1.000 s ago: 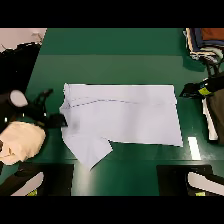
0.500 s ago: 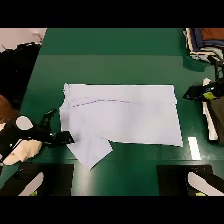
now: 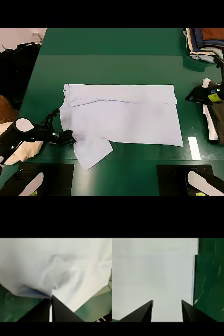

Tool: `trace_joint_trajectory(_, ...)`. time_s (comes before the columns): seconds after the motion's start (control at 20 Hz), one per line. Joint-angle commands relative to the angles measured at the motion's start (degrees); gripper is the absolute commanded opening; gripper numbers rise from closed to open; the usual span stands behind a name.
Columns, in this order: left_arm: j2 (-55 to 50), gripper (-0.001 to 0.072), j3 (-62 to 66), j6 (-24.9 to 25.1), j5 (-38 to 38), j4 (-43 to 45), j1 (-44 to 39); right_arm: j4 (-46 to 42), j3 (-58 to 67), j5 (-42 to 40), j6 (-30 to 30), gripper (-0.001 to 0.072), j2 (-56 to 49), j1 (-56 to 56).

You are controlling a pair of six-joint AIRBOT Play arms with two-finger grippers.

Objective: Fold the shirts.

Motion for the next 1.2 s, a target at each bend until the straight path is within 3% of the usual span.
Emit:
trace_joint_trajectory(0.0,0.0,0.0022,3.3,1.5,-0.7,-1.1,0.0,0.2,-5.2,4.9,-0.1,0.0412,1.7,-7.3)
trace_joint_trajectory(0.3,0.0,0.0022,8.6,2.5,-0.3,-0.9,0.0,0.3,-29.7,3.4,-3.3,0.0411,5.5,-22.2)
trace_joint_trajectory(0.6,0.0,0.0022,8.6,2.5,-0.2,-0.9,0.0,0.7,-37.9,-3.0,-3.3,0.0407,5.5,-19.4)
trace_joint_trajectory(0.7,0.0,0.0022,8.6,2.6,-0.1,-0.8,0.0,0.7,-37.8,-3.6,-3.3,0.0314,5.4,-15.8)
trace_joint_trajectory(0.8,0.0,0.0022,8.6,3.5,-0.6,-0.3,0.0,0.7,-37.2,-3.6,-3.3,0.029,5.4,-13.1)
trace_joint_trajectory(0.85,0.0,0.0021,8.8,3.4,-1.3,1.1,0.0,0.4,-36.6,-3.2,-3.3,0.0126,5.4,-12.2)
trace_joint_trajectory(0.9,0.1,0.002,9.5,3.3,-2.8,3.5,0.0,0.3,-35.5,-2.4,-3.3,0.0029,5.4,-11.3)
trace_joint_trajectory(1.15,7.8,0.002,12.3,-1.1,-10.5,11.4,0.0,0.2,-30.3,4.5,-3.7,0.0016,11.8,-8.9)
